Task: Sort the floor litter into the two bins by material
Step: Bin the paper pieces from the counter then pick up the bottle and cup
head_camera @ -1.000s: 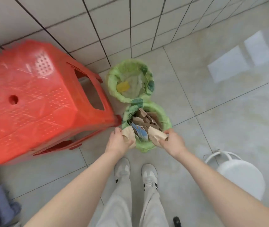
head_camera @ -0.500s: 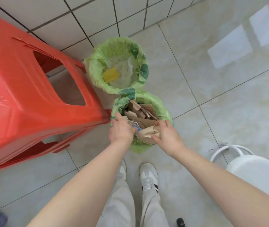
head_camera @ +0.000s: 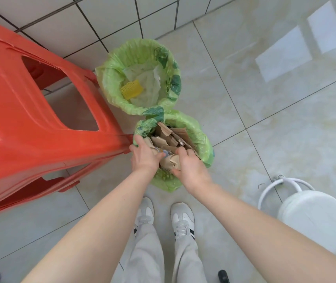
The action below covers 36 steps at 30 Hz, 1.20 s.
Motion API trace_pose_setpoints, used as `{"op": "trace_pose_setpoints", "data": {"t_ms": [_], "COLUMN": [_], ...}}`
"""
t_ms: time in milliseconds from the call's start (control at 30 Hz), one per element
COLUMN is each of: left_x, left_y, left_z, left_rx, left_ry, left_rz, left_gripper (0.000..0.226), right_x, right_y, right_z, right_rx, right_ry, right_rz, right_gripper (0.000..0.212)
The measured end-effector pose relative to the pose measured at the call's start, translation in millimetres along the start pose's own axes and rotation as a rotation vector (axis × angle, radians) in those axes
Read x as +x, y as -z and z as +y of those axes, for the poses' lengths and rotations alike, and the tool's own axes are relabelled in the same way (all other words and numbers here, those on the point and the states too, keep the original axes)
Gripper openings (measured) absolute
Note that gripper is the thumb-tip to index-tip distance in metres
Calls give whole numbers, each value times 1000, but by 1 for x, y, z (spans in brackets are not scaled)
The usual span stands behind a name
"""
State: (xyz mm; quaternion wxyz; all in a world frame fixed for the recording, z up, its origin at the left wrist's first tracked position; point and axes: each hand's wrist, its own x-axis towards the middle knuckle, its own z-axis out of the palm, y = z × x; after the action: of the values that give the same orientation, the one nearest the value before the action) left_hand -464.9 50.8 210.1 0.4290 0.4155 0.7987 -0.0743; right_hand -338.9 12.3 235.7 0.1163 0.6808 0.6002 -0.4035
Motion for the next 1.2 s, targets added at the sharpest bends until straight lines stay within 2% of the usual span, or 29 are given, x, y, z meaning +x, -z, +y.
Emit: {"op": "trace_pose_setpoints", "data": {"t_ms": [167,267,400,567,667,933,1200], "left_x": [2,0,-8,-38,-67,-183,-329], "left_y": [5,14,32,61,82,159,258], "left_z": [-6,-10,-16,-17,-13,2,-22], "left_rx": [-63,-65,-41,-17,-40,-257,-578], "left_ry": [-139,-209,-184,-142,-132,-135,-161], "left_rz": [-169,-193,-195,-191,-218,-110,130], "left_gripper": [49,46,52,42,39,30,15], "right_x": [7,1,-18,-51,-74,-143,-259], "right_y": [-2,6,23,56,81,163,208], "right_z": [-3,0,9,13,0,-74,-186], "right_rx": [-36,2,44,80,121,118,222], "right_ry": [26,4,-27,-69,-27,184,343], "right_rz": [-27,17,62,43,35,31,36], "right_gripper": [52,60,56,44,41,33,22]}}
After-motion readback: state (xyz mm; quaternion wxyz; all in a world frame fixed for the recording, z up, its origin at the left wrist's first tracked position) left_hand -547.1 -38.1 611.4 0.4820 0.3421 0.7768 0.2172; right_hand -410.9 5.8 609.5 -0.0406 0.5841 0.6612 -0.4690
